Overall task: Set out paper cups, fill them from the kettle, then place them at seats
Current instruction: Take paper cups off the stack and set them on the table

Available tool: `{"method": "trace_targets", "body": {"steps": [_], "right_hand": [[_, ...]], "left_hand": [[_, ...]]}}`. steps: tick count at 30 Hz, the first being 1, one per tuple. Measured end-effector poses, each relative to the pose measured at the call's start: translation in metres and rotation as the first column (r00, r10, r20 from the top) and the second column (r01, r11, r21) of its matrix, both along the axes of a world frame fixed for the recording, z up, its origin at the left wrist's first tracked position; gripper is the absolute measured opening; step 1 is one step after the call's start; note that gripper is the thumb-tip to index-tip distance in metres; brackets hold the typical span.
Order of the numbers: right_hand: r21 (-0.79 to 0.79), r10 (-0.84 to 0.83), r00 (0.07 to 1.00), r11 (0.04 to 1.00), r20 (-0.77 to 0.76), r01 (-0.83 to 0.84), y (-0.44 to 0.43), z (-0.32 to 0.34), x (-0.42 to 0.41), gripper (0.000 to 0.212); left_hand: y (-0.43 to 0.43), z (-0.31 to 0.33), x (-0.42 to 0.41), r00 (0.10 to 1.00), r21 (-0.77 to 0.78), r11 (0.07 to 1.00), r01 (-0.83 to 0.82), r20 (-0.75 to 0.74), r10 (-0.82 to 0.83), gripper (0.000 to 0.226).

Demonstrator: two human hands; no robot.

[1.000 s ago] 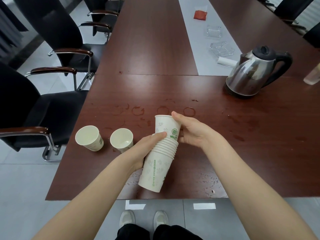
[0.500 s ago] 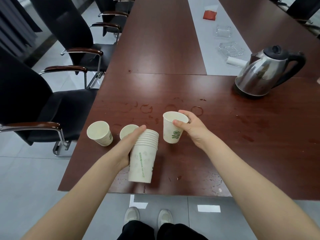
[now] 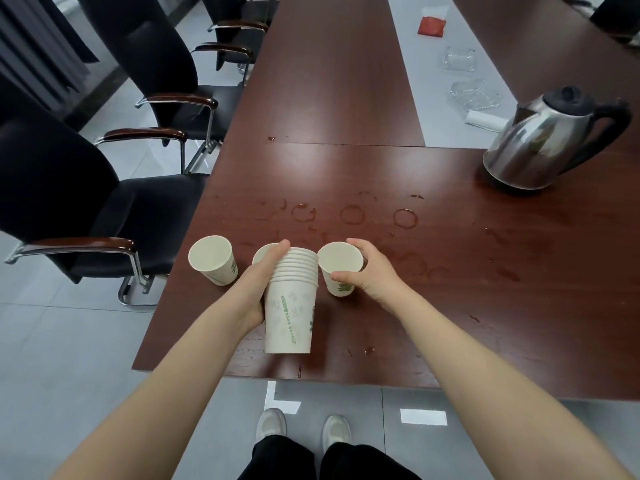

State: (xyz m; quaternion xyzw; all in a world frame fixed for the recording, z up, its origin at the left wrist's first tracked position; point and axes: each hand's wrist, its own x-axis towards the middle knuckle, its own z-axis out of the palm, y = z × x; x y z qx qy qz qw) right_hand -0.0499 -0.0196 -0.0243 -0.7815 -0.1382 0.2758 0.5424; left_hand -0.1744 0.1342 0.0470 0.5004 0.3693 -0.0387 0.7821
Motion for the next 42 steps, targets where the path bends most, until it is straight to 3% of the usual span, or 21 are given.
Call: {"method": "trace_targets", "body": {"steps": [6,14,18,21,23,27,34,38,42], "right_hand": [[-0.033,0.050,0.999,0.998,-0.018,-0.050,-0.014,-0.008,0.000,0.069],[-0.084,0.083,0.987,0.992,-0.138,-0.095,-0.018,-0.008,0.005,0.104],[-0.078,-0.007,1.000,0.997,-0.027,0.005,-0.021,0.012,0.005,0.082],[0.003,-0.043,0.991,0.999,0.130,0.043,-0.020,0.042,0.007,0.034],[0.054,0.068,0.994,0.996,0.081,-0.072,-0.017,0.063,0.008,0.007],[0.038,0.331,0.944,0.943,0.016,-0.331,-0.016,0.086,0.005,0.014],[0.055,0.322,0.947,0.946,-0.010,-0.321,-0.023,0.085,0.008,0.017],[-0.024,0.329,0.944,0.944,0.025,-0.328,-0.026,0.088,0.008,0.019],[-0.105,0.306,0.949,0.949,0.076,-0.298,-0.027,0.084,0.008,0.016]], "left_hand": [[-0.002,-0.005,-0.001,1.000,0.002,1.000,0.015,0.000,-0.015,0.037],[-0.006,-0.007,0.002,0.997,-0.025,0.999,0.042,-0.057,-0.044,0.042],[-0.010,-0.007,0.004,0.996,-0.034,0.997,0.074,-0.054,-0.075,0.051],[-0.014,-0.007,0.007,0.994,-0.061,0.993,0.100,-0.032,-0.102,0.063],[-0.017,-0.008,0.011,0.993,-0.061,0.992,0.111,-0.024,-0.112,0.066],[-0.025,-0.010,0.021,0.984,-0.058,0.983,0.176,0.014,-0.175,0.048],[-0.035,-0.013,0.027,0.976,-0.066,0.974,0.217,0.006,-0.217,0.066],[-0.038,-0.017,0.030,0.969,-0.087,0.966,0.245,-0.016,-0.247,0.088],[-0.039,-0.016,0.038,0.964,-0.059,0.964,0.261,-0.037,-0.263,0.087]]}}
